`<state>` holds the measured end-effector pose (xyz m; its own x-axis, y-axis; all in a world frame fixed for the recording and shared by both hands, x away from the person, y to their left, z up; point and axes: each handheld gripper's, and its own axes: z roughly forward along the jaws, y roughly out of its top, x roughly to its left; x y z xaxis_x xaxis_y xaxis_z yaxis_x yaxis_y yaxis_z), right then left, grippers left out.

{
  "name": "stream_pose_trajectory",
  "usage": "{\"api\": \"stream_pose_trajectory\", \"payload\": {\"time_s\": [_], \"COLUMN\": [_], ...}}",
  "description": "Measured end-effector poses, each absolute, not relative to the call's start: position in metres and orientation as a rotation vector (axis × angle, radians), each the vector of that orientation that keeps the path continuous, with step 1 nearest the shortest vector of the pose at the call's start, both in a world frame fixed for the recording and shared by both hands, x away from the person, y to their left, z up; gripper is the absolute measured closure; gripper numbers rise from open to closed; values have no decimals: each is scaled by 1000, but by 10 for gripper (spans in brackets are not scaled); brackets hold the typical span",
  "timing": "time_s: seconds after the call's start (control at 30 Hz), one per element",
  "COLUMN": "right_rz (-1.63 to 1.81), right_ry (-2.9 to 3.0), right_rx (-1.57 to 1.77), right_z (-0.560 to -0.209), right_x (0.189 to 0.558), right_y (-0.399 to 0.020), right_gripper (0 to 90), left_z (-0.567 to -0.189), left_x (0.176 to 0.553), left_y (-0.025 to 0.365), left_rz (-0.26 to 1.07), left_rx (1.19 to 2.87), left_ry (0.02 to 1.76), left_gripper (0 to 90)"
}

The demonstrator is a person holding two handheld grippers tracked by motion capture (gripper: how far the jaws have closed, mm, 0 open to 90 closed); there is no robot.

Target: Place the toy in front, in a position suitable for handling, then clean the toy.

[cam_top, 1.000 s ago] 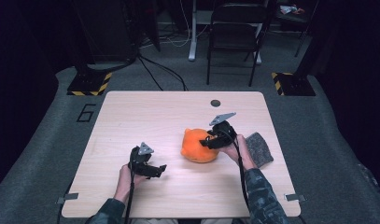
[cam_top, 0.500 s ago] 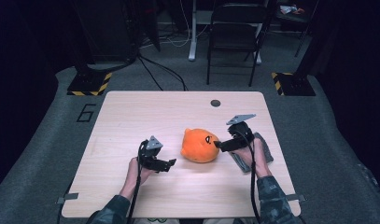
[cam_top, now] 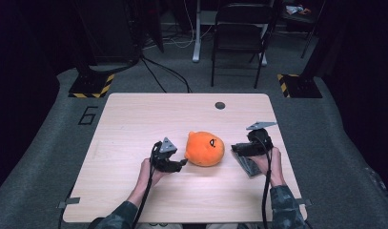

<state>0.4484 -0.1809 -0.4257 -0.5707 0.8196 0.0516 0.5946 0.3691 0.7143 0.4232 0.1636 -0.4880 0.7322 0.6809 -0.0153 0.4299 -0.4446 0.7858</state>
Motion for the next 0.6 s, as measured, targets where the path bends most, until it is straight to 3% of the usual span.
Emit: {"api": "stream_pose_trajectory", "payload": {"time_s": [0.2, 0.47, 0.6], "right_rz": [996, 976, 960], "right_ry": [2304, 2291, 2277], "right_rx": [1277, 1305, 1338], "right_z": [-431, -434, -435], "right_x": [446, 443, 441], "right_y": [-188, -191, -193], "right_gripper": [151, 148, 148], "left_z": [-489, -492, -493], "left_x": [422, 423, 422], "left_y": [159, 156, 150], "left_rz": [389, 390, 388], "left_rx": [2093, 2068, 2077], "left_ry": [821, 816, 787], "left_gripper": [461, 456, 556]}}
